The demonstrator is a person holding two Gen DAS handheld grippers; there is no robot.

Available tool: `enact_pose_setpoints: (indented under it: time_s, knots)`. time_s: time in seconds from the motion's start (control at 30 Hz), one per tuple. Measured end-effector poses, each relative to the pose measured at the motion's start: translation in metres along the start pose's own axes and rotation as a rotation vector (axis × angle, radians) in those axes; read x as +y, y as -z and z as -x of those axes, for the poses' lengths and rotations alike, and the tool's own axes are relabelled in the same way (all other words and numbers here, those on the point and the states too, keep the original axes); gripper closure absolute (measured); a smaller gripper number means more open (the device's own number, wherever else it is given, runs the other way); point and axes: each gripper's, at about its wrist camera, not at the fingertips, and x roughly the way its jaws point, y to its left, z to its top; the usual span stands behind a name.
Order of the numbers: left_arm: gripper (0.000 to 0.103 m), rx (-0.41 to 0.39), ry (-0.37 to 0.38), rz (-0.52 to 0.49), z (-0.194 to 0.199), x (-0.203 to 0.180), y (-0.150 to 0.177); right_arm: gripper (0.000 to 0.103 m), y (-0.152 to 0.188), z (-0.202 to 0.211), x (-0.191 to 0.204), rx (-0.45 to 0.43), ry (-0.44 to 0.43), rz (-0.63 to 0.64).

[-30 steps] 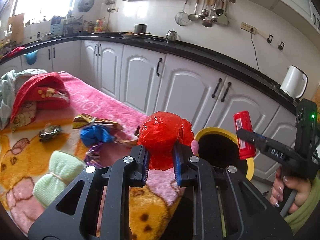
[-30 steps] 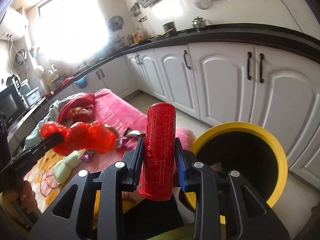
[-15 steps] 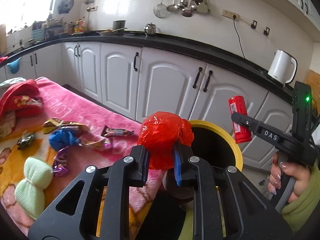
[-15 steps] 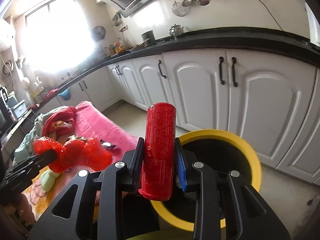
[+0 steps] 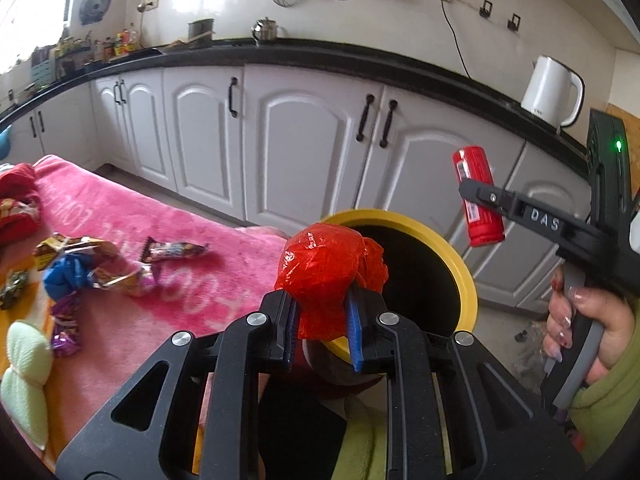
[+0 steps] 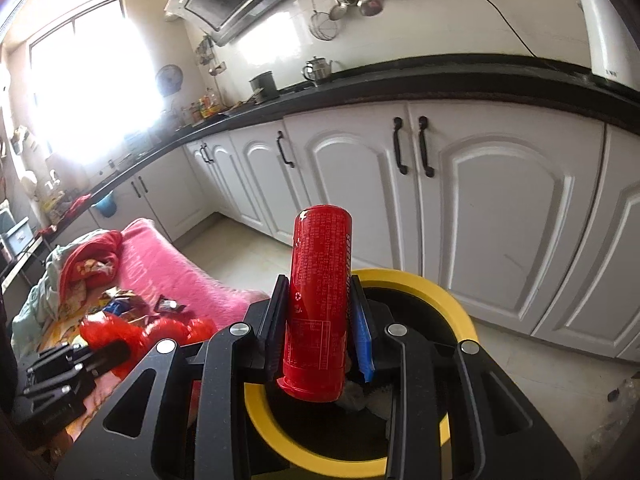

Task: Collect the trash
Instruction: 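Carry the red bag and red can to the yellow bin and release both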

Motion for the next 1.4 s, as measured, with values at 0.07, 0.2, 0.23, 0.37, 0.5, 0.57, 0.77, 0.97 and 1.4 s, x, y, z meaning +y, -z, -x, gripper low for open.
enact_pose_setpoints:
  time_s: [0.07,0.2,0.23,0.37,0.5,0.57,0.77,0.97,1.4]
  knots:
    - [0.089,0.013,0.009,-0.011,-0.007,-0.005,0.002,0.075,0.001,-0.002,-0.006,0.005,0.01,-0.009]
    - [0.089,0.039,0.02,-0.027,-0.021,-0.014,0.007,0.075,0.001,-0.008,-0.017,0.01,0.031,-0.024]
    - [0.089,0.046,0.024,-0.03,-0.025,-0.016,0.008,0.075,0.002,-0.01,-0.02,0.013,0.036,-0.029]
    - [0.089,0.071,0.039,-0.045,-0.037,-0.023,0.011,0.075,0.004,-0.016,-0.031,0.027,0.052,-0.047]
    - [0.089,0.092,0.051,-0.066,-0.048,-0.032,0.014,0.075,0.007,-0.023,-0.039,0.045,0.057,-0.059]
    - [0.089,0.106,0.06,-0.074,-0.054,-0.036,0.016,0.075,0.009,-0.027,-0.042,0.058,0.054,-0.07]
    - [0.089,0.141,0.075,-0.091,-0.07,-0.042,0.022,0.075,0.015,-0.036,-0.046,0.093,0.048,-0.084]
    - [0.089,0.164,0.081,-0.091,-0.083,-0.043,0.025,0.074,0.02,-0.049,-0.05,0.134,0.045,-0.094]
    - [0.043,0.145,0.083,-0.035,-0.082,-0.033,0.022,0.047,0.028,-0.06,-0.062,0.166,0.08,-0.135]
